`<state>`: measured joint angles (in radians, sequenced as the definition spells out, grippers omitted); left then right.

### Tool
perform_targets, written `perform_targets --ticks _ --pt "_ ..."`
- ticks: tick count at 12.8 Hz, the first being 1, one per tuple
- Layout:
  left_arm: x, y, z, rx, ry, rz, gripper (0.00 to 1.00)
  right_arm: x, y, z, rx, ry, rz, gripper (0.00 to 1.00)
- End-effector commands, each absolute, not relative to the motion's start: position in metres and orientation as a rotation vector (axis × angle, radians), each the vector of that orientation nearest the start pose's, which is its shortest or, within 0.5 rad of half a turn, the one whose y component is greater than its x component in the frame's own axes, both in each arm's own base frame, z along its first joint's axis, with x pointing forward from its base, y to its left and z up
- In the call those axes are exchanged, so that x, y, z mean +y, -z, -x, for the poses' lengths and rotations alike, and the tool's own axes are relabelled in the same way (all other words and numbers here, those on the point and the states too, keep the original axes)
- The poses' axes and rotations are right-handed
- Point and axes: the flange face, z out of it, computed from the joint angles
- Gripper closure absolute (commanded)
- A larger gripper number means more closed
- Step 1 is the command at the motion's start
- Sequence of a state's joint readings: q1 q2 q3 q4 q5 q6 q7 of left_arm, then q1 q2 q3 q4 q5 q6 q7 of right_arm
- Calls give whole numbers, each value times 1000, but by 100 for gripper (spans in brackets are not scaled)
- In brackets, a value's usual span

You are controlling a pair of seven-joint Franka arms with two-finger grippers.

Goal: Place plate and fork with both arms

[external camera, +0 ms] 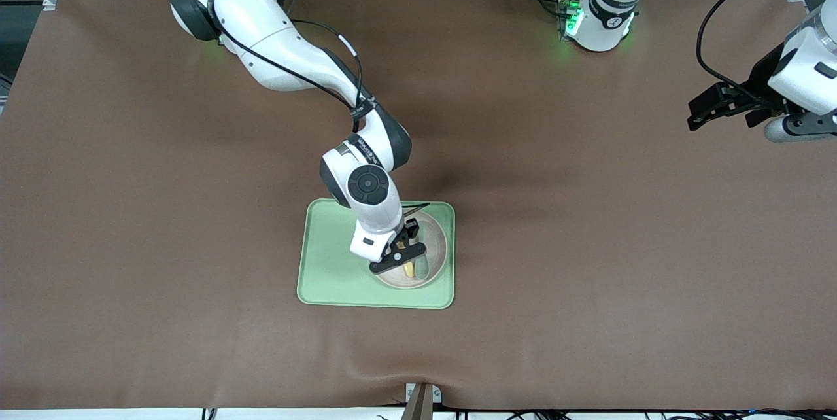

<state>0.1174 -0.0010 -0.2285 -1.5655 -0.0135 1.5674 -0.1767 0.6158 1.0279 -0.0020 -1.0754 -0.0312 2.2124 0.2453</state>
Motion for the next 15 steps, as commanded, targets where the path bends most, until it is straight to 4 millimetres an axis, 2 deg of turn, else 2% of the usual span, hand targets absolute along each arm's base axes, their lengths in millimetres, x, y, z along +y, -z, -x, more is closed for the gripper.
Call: perform_targets --ticks 1,4,6,7,8,10,13,14,15 --pt "-54 -642 -545 -75 31 3131 0 457 -201 -645 -588 208 3076 49" --pt "-40 -640 -540 -29 -40 3132 0 457 -201 -646 -586 218 3075 57" --pt "-44 -641 -539 -44 -40 3132 0 458 -198 -645 -590 217 3076 58" --pt "-49 -641 -533 -80 -93 3123 0 459 -196 -643 -604 225 3083 57" --pt "-47 -647 -526 -90 -110 3120 0 459 -191 -643 -610 228 3085 57" --pt "-45 -652 -522 -110 -96 3133 0 458 -188 -643 -592 223 3088 45" --pt "-45 -650 -523 -110 -103 3132 0 459 -194 -644 -581 227 3088 45" --pt "-46 -648 -525 -108 -108 3132 0 462 -194 -641 -587 230 3087 51" --pt "-47 -645 -525 -107 -111 3133 0 463 -193 -641 -595 230 3088 66"
